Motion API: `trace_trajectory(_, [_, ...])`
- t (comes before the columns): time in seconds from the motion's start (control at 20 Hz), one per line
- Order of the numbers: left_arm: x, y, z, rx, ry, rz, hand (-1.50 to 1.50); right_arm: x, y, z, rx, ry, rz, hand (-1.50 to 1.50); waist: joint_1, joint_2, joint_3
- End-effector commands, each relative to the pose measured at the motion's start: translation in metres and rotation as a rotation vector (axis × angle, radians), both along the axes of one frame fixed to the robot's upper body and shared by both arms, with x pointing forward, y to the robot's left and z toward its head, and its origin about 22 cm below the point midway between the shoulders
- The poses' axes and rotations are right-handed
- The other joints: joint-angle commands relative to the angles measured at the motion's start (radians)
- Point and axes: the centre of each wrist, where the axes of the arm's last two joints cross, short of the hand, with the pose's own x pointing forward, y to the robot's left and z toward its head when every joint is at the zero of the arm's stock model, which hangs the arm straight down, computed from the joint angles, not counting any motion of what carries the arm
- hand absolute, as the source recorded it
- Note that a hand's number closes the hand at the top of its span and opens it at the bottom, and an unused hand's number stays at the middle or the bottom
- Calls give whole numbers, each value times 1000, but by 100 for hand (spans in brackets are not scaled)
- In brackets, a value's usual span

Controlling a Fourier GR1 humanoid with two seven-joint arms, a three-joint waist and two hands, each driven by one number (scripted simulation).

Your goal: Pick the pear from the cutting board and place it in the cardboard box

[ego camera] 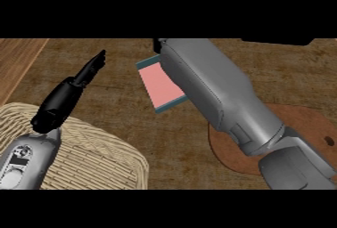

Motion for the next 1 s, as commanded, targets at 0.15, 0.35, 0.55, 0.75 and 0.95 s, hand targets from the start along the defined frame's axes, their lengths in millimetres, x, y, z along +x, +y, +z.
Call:
trace_trajectory(0.15, [-3,-8,-20,-64,75,-4,0,11,-18,-28,75,268,12,150,-29,0,-10])
trace_trajectory(0.35, [-6,12,-24,-57,57,36,0,19,-29,-39,84,416,0,150,-50,0,-10])
trace_trajectory(0.55, [-13,8,-19,-41,72,27,0,16,-33,-50,158,431,157,-150,-49,-8,-9])
trace_trajectory(0.75, [-20,11,-28,-60,66,27,0,13,-26,-40,211,248,258,-150,-48,-8,-9])
trace_trajectory(0.95, [-14,15,-16,-50,63,50,0,8,-27,-6,532,-149,275,-150,-71,-11,-4])
